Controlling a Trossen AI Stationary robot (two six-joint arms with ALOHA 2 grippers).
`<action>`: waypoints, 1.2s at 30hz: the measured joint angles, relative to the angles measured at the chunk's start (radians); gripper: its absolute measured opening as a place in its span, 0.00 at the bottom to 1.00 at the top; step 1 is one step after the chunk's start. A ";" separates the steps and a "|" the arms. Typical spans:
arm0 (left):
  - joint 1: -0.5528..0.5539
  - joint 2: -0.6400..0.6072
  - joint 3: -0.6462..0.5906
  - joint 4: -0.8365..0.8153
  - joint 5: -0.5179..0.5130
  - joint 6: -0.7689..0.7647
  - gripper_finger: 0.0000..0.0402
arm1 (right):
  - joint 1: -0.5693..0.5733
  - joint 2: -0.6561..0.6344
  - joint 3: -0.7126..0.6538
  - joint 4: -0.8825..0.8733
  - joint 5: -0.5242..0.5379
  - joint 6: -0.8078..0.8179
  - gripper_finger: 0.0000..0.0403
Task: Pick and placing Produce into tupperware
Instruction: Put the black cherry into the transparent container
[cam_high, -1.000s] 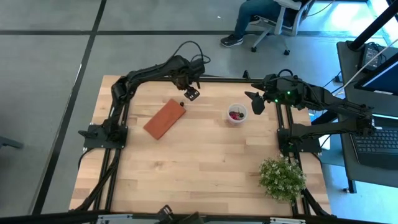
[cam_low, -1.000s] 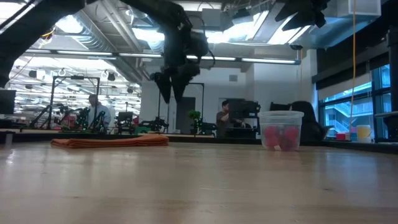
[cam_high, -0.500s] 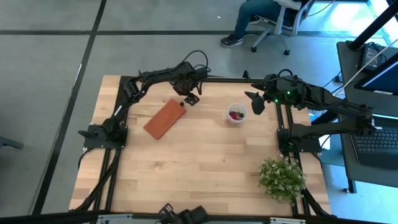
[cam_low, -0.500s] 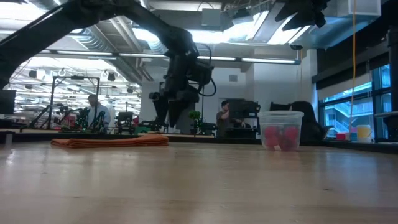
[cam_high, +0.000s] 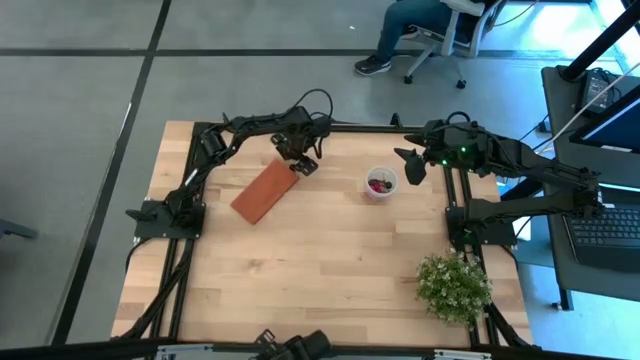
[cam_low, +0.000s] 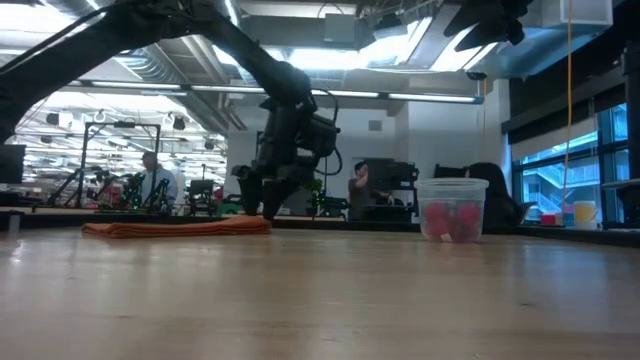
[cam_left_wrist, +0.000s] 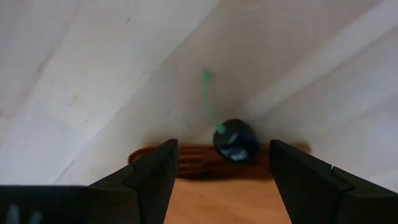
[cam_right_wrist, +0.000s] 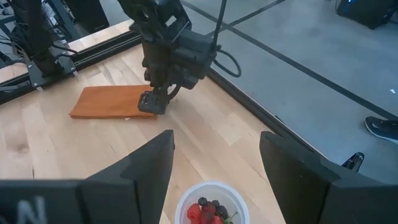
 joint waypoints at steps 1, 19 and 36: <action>0.000 0.000 -0.016 0.015 0.000 0.000 0.60 | 0.000 0.000 0.000 0.000 0.000 -0.004 0.60; -0.006 -0.006 -0.099 0.111 0.026 0.037 0.60 | 0.000 0.000 0.000 0.002 0.000 -0.023 0.60; -0.013 -0.003 -0.100 0.122 0.031 0.028 0.38 | 0.000 0.000 0.000 0.003 0.000 -0.023 0.60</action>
